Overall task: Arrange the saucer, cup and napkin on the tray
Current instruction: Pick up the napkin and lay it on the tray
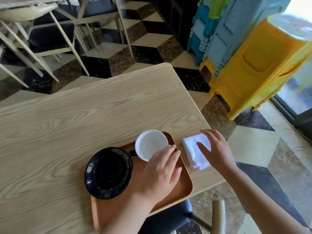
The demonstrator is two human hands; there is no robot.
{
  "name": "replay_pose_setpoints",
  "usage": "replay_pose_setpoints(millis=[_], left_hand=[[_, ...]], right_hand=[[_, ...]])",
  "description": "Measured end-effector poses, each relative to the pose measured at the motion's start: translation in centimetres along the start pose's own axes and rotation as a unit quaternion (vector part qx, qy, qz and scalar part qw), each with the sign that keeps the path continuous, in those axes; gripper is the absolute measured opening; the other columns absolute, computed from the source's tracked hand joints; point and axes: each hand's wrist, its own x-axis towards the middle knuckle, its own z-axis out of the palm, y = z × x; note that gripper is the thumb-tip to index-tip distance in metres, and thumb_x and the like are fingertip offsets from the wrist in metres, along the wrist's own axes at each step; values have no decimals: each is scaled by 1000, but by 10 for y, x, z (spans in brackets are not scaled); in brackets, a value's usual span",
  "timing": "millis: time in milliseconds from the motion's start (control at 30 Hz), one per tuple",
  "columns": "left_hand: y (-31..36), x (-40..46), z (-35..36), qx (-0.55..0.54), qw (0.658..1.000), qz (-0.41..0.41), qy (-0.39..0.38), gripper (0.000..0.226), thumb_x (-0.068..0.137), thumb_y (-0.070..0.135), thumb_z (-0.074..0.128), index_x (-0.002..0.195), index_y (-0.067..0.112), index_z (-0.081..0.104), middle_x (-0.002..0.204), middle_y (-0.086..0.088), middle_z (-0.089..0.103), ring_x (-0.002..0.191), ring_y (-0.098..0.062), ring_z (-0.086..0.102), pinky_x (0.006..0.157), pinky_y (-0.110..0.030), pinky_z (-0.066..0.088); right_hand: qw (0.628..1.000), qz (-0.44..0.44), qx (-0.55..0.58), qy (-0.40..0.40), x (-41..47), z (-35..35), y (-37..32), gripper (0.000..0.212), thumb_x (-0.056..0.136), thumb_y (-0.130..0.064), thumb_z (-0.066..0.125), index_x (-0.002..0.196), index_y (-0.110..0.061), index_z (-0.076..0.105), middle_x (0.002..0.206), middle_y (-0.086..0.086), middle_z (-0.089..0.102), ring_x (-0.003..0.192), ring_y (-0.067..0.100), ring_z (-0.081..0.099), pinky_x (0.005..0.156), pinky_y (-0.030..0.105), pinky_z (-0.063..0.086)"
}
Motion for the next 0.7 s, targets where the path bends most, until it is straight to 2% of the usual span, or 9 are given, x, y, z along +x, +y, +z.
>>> replay_pose_setpoints(millis=[67,167,233,300,433,533,600,667,700], left_hand=[[18,14,25,19,997,20,-74,46,87,35,44,126,12,51,131,-12,55,121,-24,50,97,-40,46],[36,29,58,72,978,-18,-195,57,84,45,30,135,22,43,140,-14,47,129,-25,43,99,-44,43],[41,32,72,114,961,-17,-253,59,89,46,24,144,25,25,152,-16,26,140,-25,23,109,-48,26],[41,32,79,133,933,-16,-334,61,95,46,26,147,24,4,157,-15,0,143,-24,-1,112,-49,9],[42,30,82,182,915,-8,-359,67,95,51,23,146,23,-10,156,-13,-13,142,-22,-12,112,-50,7],[43,27,83,203,908,-2,-367,70,94,55,20,144,22,-16,154,-13,-19,141,-22,-18,112,-51,4],[44,25,83,192,911,-4,-365,71,93,55,19,144,22,-17,153,-14,-20,140,-22,-21,112,-51,2],[44,23,83,175,914,-9,-365,70,93,55,19,144,22,-15,153,-14,-20,140,-23,-21,112,-51,0],[45,22,81,165,917,-11,-364,69,92,55,17,145,22,-13,154,-14,-19,140,-23,-20,112,-50,0]], right_hand=[[997,20,-63,-38,2,-8,22,53,82,-21,66,130,-10,47,136,13,49,125,34,43,98,41,41],[989,53,-91,-104,3,-8,42,64,82,-22,66,138,-15,35,144,12,38,130,34,35,98,45,42],[985,80,-79,-127,3,-4,50,68,81,-22,66,140,-14,33,141,12,41,128,33,37,98,42,41],[984,107,-62,-126,2,-1,54,69,79,-20,68,139,-12,35,134,13,47,124,32,39,98,40,40],[987,124,-54,-88,1,6,48,56,78,-15,67,129,-6,47,126,14,54,119,32,43,95,38,40],[986,145,-39,-77,1,12,42,50,80,-10,63,127,-3,47,120,17,53,115,34,45,93,36,39],[980,192,-5,-60,5,13,40,32,80,-8,58,111,-3,56,104,16,58,102,34,51,78,33,41],[964,259,32,-46,10,8,36,5,78,-8,51,74,-7,55,72,10,53,73,29,49,53,28,32],[958,279,50,-48,11,7,36,12,77,-8,49,65,-9,48,63,7,46,63,25,44,47,27,25]])
